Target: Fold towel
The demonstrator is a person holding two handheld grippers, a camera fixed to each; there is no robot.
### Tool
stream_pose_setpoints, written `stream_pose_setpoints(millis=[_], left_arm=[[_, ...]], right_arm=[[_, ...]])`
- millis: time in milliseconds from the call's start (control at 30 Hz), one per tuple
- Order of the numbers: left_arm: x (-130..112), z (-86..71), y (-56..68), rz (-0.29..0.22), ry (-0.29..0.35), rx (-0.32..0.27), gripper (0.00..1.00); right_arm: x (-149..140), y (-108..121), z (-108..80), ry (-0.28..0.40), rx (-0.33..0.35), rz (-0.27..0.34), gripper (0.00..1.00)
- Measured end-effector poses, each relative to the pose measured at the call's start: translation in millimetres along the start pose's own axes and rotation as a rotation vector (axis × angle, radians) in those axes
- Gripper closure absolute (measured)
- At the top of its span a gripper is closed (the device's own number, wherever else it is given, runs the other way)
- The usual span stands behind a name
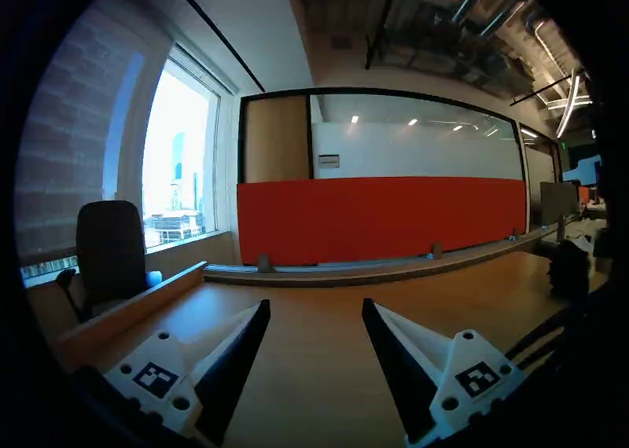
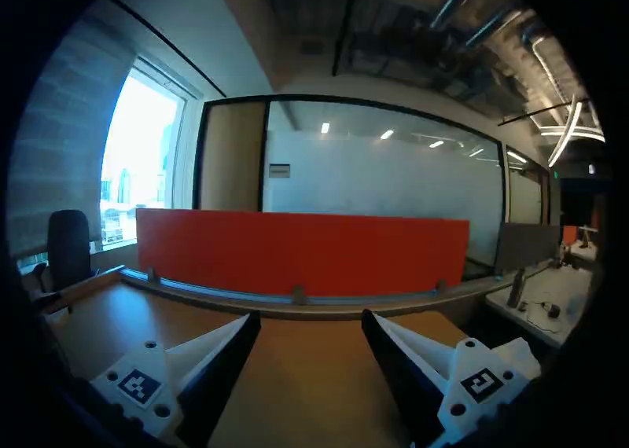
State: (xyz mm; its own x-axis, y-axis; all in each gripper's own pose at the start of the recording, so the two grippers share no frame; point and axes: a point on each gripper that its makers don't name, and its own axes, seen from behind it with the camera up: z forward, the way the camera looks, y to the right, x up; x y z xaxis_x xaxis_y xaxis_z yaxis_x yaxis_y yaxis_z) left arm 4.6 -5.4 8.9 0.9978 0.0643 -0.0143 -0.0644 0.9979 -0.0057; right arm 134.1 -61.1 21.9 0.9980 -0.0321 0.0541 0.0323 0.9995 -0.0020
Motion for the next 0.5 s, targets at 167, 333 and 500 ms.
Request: stream_pose_setpoints(millis=[167, 333, 500], left_arm=[[-19, -2.6, 3.9, -0.004, 0.005, 0.000, 0.14], [-34, -3.7, 7.3, 0.000, 0.012, 0.002, 0.14], [-45, -4.1, 9.1, 0.001, 0.020, 0.008, 0.14]], right_arm=[[-10, 0, 1.8, 0.003, 0.002, -0.002, 0.00], [-21, -1, 3.2, 0.008, 0.006, 0.001, 0.00], [-30, -1, 2.2, 0.012, 0.009, -0.005, 0.00]])
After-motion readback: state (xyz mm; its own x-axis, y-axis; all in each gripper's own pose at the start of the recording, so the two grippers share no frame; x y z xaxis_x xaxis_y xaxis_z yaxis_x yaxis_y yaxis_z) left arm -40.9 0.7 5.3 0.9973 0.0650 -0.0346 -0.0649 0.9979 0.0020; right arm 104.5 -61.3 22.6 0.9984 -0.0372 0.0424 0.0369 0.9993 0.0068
